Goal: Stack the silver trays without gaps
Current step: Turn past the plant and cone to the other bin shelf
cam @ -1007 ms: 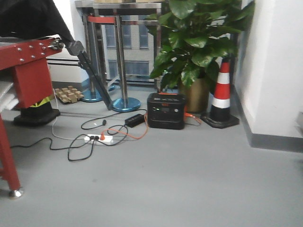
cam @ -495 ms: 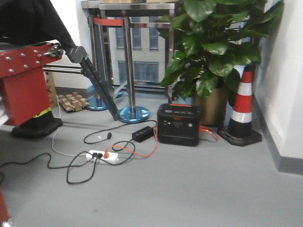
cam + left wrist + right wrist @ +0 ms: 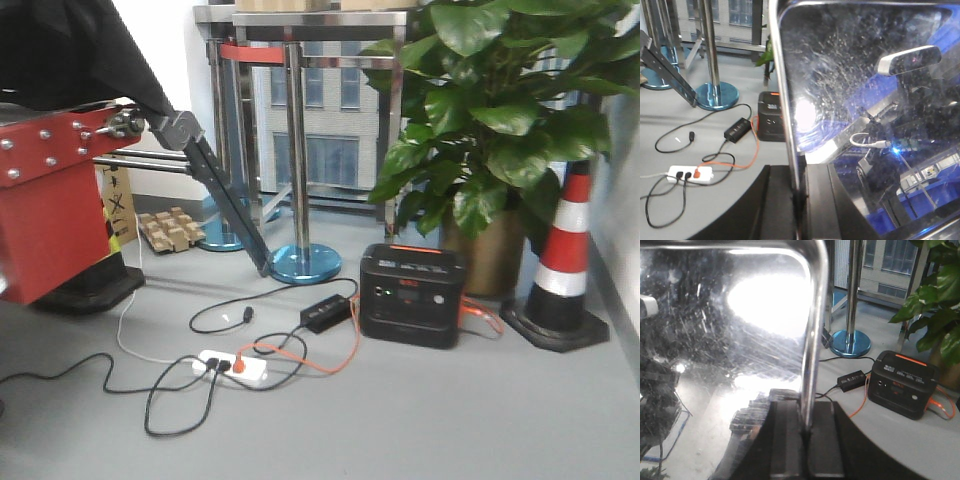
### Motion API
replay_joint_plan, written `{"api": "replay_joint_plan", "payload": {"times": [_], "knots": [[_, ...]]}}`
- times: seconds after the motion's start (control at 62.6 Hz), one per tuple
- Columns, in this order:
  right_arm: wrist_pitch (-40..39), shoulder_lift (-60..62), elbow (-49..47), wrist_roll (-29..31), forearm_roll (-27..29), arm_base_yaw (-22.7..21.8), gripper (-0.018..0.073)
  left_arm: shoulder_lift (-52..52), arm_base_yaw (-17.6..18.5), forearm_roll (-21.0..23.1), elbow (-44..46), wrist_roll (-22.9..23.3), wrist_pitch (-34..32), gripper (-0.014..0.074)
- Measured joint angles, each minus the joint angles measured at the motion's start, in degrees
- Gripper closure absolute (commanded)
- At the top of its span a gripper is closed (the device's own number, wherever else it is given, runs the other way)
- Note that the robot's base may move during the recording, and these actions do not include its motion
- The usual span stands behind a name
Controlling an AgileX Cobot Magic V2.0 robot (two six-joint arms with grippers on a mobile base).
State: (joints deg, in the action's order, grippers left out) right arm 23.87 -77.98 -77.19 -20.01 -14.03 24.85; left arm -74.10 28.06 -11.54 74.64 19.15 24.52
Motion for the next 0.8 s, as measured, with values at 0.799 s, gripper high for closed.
{"api": "replay_joint_plan", "payload": {"times": [0.799], "knots": [[-0.64,0.00,0.00,0.00,0.00,0.00,0.0629,0.00,0.00,-0.11,0.00,0.00,0.00,0.0612]]}}
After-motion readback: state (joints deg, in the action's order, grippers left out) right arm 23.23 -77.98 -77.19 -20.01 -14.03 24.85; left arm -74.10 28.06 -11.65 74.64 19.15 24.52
